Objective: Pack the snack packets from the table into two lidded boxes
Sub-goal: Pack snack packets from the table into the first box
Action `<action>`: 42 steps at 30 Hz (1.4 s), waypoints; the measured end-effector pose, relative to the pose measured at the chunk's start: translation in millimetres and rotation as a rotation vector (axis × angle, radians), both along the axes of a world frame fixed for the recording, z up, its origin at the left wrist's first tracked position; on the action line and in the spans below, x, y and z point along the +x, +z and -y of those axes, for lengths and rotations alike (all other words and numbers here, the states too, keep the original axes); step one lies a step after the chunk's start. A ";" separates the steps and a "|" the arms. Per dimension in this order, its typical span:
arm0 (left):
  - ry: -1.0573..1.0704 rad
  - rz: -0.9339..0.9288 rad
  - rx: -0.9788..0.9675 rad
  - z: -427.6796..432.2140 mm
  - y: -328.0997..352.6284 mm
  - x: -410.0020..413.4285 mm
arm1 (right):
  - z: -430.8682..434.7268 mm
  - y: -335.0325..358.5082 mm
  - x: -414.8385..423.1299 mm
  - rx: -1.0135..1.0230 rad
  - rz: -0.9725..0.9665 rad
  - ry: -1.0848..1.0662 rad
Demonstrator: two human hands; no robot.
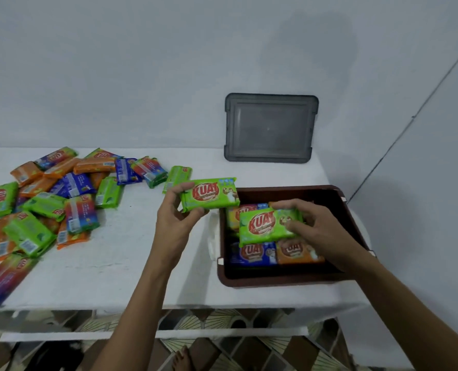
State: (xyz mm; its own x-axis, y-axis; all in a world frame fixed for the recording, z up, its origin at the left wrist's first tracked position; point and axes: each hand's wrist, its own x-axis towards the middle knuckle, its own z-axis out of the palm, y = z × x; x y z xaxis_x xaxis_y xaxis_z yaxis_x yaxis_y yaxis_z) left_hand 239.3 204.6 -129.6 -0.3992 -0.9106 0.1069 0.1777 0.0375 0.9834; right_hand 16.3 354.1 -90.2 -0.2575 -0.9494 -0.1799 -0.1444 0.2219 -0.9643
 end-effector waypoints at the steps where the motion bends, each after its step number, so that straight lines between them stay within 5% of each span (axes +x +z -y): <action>1: -0.004 0.006 0.011 -6.4 -3.4 -4.6 | -3.3 -5.6 -3.1 0.032 0.041 0.014; 8: -0.026 0.058 0.032 -28.6 -18.4 -20.8 | 2.7 -42.9 1.7 0.240 0.103 0.215; 15: -0.031 0.108 -0.002 -27.7 -17.8 -20.4 | 21.3 -56.2 -4.3 0.353 -0.559 0.306; 21: -0.055 0.142 -0.024 -29.6 -10.3 -21.2 | 21.5 -46.1 -9.9 0.365 -0.789 0.453; 23: -0.073 0.131 -0.021 -31.2 -6.4 -22.6 | 19.2 -39.7 -15.4 0.217 -0.887 0.359; 24: -0.085 0.118 -0.015 -33.0 -3.5 -24.2 | 18.3 -36.6 -18.2 0.108 -0.830 0.253; 26: -0.130 0.082 0.014 -38.4 1.6 -30.1 | 16.4 -26.6 -18.6 -0.036 -0.400 0.051; 29: -0.244 0.095 0.004 -49.1 3.3 -44.4 | 10.9 -14.3 -17.4 -0.042 0.164 0.017; 33: -0.352 0.447 -0.328 -51.6 -6.4 -55.0 | -10.2 -13.8 -33.0 -0.019 0.154 0.007; 37: -0.238 0.701 -0.718 -46.4 -20.0 -54.0 | -34.3 -17.1 -58.9 0.064 0.074 -0.041; 42: -0.027 0.758 -0.711 -38.4 -35.1 -50.5 | -39.2 -30.0 -68.6 0.224 -0.156 -0.072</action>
